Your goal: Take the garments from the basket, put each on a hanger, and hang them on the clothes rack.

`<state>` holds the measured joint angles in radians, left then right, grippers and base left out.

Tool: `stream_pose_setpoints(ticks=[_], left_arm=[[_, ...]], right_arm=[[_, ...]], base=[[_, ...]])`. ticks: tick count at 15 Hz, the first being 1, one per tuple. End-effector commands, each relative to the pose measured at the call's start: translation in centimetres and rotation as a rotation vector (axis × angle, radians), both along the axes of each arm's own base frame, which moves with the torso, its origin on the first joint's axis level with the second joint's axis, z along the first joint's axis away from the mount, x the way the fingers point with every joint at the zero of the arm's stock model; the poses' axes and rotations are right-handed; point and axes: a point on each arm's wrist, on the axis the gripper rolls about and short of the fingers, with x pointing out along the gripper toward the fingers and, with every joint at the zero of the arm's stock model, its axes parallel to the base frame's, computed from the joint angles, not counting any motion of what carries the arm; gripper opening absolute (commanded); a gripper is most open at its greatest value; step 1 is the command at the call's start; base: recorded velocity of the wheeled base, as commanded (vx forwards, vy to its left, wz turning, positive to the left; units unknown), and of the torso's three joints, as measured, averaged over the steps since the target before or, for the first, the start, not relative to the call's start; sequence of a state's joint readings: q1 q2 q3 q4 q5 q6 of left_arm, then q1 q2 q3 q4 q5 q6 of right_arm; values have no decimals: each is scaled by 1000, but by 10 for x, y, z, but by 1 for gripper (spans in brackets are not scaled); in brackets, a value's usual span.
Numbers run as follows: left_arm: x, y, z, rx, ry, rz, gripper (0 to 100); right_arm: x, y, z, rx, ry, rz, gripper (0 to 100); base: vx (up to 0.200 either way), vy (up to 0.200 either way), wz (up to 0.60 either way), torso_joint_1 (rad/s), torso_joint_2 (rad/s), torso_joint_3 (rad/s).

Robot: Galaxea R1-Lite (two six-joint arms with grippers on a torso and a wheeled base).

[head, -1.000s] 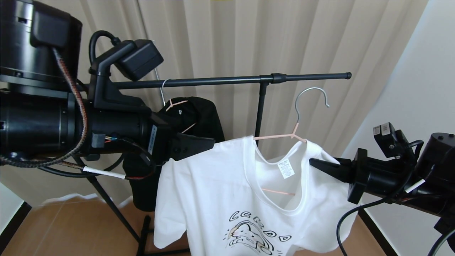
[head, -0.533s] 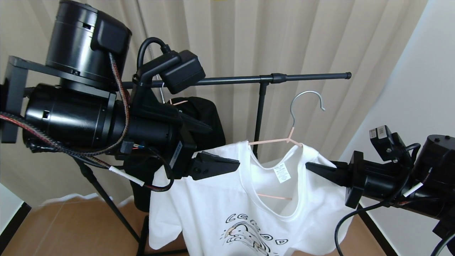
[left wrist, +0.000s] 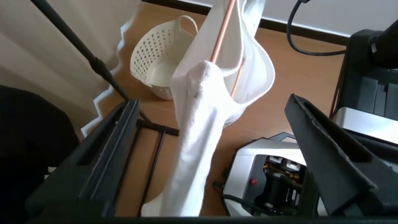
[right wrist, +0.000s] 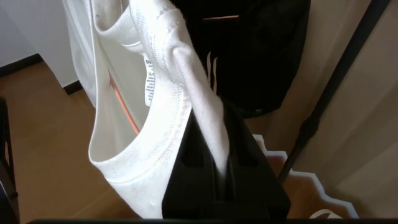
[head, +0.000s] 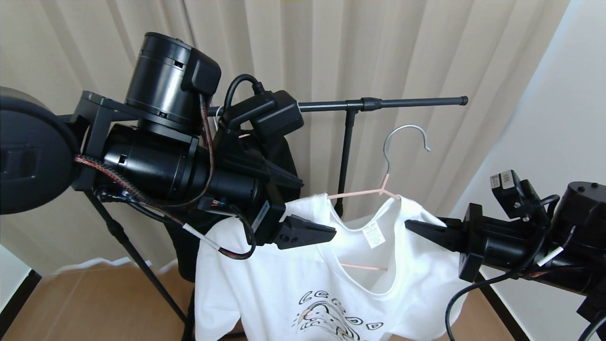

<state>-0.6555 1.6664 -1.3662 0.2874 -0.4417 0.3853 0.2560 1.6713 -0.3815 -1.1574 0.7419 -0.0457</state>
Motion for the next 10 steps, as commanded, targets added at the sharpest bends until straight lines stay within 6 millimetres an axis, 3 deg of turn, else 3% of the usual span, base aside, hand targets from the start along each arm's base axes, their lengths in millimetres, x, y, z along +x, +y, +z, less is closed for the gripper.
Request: stream_pose_setpoints(ticks=[1,10], left_arm=[[7,-6,-8,13,20,-7,100],[9,-6,-12,11,23,-47,100]], right_arm=[[-2,1,0,0,-3,6,0],[-7,2,5,-5,-34,16,0]], base=[[0,0,0,0,0,0],[0,0,0,0,0,0]])
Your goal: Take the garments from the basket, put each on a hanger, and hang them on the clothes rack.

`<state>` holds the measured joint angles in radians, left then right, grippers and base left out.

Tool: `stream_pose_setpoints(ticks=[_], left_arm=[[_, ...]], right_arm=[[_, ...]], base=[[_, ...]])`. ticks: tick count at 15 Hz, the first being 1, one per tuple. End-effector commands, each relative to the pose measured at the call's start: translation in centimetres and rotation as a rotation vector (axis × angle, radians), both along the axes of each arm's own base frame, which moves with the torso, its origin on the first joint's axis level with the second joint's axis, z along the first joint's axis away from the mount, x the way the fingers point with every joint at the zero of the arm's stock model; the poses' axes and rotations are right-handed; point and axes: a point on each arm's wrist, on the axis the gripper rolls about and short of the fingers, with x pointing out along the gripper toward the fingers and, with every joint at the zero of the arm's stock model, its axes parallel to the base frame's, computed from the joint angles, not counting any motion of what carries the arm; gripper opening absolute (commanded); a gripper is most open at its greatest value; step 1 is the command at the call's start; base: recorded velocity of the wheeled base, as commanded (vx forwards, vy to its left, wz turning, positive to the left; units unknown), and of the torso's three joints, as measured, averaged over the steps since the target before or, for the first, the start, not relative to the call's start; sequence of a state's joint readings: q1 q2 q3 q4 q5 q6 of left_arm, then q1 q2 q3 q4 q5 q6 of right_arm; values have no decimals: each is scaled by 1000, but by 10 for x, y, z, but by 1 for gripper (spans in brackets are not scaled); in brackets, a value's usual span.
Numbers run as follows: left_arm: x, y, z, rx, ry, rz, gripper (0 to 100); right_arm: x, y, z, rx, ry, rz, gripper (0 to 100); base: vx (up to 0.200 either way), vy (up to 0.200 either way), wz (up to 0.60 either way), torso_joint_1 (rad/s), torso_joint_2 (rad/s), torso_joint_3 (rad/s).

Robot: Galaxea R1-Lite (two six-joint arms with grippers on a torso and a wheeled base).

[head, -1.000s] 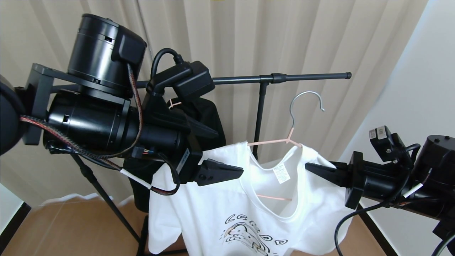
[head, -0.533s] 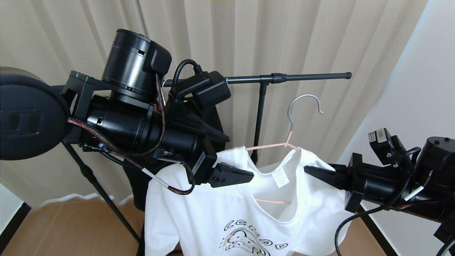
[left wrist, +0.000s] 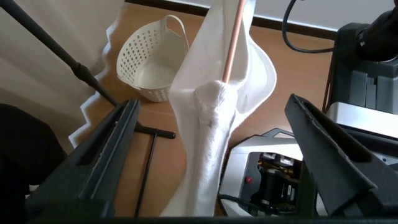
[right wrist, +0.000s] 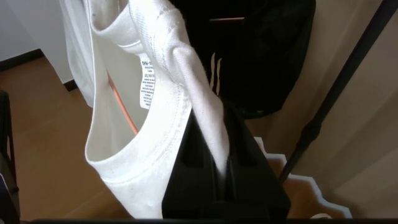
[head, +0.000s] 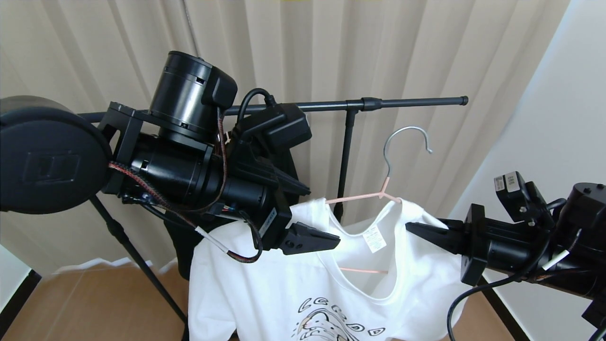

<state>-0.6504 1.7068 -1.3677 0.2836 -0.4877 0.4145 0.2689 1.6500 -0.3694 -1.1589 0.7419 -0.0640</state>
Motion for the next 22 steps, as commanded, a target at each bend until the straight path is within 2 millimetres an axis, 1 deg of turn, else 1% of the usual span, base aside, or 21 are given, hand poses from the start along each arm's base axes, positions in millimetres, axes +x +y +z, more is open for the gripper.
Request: stream_pose_setpoints(ticks=[1,8,9,16,22], left_arm=[[0,0,-1,3,4,0,100],[4,-3,-8,18,21,1,100],[4,-3,-9,19,22,1,0],[0,-1,-14,33,39,1,0],[-7,6,-6,3,6,12,0]], right_arm=[[-2,0,2,2,-8,3,0],[-8,0,8,9,-32,9,0],[-8,0,8,9,-32,9,0],[-10,0,12,12,-49,11,0],[-12,-1,17,19,-72,9,0]], base=[[0,0,0,0,0,0],[0,0,0,0,0,0],[0,0,0,0,0,0],[0,0,0,0,0,0],[0,0,0,0,0,0]])
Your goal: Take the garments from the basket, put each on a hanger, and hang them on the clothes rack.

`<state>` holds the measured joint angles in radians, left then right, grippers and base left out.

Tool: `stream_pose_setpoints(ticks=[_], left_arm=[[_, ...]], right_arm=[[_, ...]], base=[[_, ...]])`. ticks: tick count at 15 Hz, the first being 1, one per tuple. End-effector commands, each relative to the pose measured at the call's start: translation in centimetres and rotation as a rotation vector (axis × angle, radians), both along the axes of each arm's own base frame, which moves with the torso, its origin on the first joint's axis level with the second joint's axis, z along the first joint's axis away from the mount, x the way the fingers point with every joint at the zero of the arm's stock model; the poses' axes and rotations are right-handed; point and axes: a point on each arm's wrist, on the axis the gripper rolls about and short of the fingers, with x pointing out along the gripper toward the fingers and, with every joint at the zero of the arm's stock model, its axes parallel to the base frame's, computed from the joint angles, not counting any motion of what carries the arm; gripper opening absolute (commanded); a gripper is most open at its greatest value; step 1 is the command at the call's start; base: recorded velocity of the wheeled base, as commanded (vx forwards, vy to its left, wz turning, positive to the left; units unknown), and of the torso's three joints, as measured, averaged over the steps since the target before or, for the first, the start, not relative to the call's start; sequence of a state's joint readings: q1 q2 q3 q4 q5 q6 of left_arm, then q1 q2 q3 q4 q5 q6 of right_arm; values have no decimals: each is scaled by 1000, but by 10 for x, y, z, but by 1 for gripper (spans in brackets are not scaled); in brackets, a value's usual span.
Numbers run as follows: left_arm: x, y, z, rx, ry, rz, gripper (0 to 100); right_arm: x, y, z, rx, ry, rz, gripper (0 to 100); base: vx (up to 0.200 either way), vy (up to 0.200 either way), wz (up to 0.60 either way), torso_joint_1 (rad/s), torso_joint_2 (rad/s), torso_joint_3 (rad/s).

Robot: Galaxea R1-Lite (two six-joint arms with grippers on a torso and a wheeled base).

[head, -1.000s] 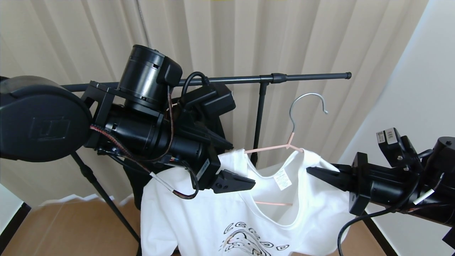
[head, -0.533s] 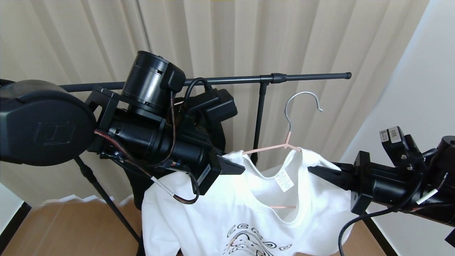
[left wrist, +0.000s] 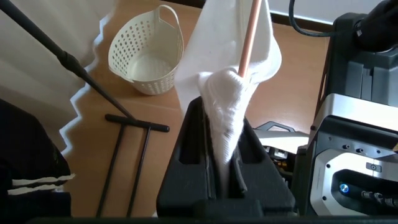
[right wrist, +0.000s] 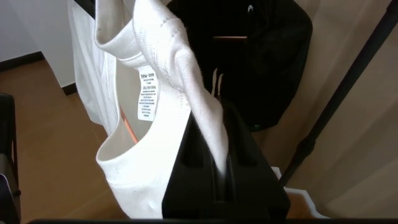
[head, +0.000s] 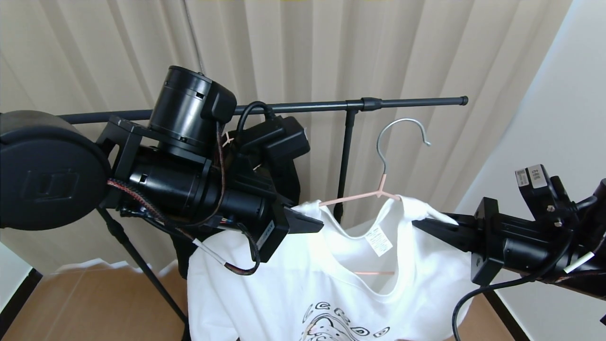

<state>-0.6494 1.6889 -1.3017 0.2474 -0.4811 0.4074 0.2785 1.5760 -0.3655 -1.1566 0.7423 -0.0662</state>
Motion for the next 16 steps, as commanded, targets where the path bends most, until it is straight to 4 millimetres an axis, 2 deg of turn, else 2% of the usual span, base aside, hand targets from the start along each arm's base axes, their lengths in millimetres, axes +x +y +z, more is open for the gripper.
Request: stream_pose_setpoints(ticks=[1,2,3,6,11,16], left_arm=[[-3,3,3,-10,-13,4,0],[-4,3,3,-12,-16,4,0],[-3,3,2,-18,-23,4,0],[-2,3,1,-33,-43,10,0],[-8,24,-1,-115,-152,57,0],[-22,47,6,-170,-228,104,0]], right_arm=[[-1,0,1,1,-3,-1,0],[-1,0,0,1,-1,-1,0],[-1,0,0,1,-1,-1,100],[-1,-1,0,0,0,-2,100],[6,-12,4,4,-21,-57,100],[16,-26,6,4,-26,-126,100]], base=[[0,0,0,0,0,0],[0,0,0,0,0,0],[0,0,0,0,0,0],[0,0,0,0,0,0],[0,0,0,0,0,0],[0,0,0,0,0,0]])
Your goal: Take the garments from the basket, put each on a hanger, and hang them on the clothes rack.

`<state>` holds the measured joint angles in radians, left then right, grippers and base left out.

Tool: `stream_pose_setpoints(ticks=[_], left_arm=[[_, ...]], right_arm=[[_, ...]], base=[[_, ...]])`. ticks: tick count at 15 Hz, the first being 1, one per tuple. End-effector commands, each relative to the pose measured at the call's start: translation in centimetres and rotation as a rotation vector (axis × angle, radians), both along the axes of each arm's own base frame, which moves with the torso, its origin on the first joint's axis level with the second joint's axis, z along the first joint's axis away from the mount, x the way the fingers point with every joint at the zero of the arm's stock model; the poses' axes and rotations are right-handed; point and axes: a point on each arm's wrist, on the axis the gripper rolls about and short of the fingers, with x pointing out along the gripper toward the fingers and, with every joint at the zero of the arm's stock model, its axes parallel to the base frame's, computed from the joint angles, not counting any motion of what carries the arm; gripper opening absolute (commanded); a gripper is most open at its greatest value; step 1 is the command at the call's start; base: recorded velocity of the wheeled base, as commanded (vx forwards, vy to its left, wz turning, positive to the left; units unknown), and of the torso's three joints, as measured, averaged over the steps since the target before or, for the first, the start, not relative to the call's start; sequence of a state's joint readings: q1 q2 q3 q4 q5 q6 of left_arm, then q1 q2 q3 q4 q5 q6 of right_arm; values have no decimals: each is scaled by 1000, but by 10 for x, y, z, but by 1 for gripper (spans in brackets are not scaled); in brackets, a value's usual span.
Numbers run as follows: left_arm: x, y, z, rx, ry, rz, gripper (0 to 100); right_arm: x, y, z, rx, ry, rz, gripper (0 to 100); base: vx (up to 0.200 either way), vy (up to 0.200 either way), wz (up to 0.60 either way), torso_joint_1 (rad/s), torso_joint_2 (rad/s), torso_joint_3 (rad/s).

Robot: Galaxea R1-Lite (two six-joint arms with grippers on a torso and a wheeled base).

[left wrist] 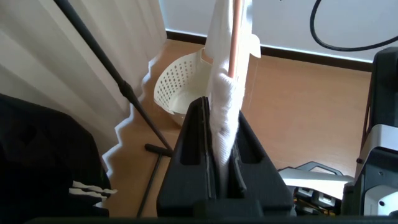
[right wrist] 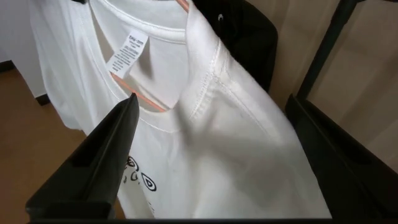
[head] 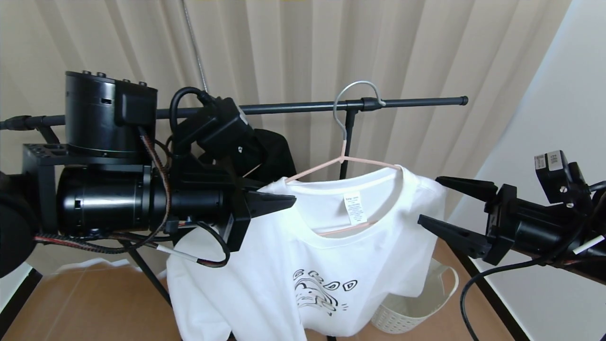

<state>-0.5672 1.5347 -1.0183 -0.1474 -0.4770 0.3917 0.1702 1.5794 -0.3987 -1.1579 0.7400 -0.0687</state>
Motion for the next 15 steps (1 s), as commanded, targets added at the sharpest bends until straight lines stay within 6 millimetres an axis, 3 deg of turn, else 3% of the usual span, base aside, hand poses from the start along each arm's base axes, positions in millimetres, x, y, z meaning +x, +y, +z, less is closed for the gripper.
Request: stream_pose_setpoints(ticks=[1,7,13,14,15], left_arm=[[-10,11,6,-22,-22,17,0],[-20,22,14,-41,-46,37,0],[-21,23,13,-40,-43,39,0],[-21,23,13,-40,-42,38,0],[-21,23,13,-41,-44,39,0]], right_arm=[[7,-6,-3,-10,1,-31,100],[21,-22,-23,-134,-50,-89,100],[34,-20,-45,-208,-41,-86,100],[34,-20,-45,-209,-40,-87,0],[37,-19,-46,-219,-34,-130,0]], base=[[0,0,0,0,0,0],[0,0,0,0,0,0],[0,0,0,0,0,0],[0,0,0,0,0,0],[0,0,0,0,0,0]])
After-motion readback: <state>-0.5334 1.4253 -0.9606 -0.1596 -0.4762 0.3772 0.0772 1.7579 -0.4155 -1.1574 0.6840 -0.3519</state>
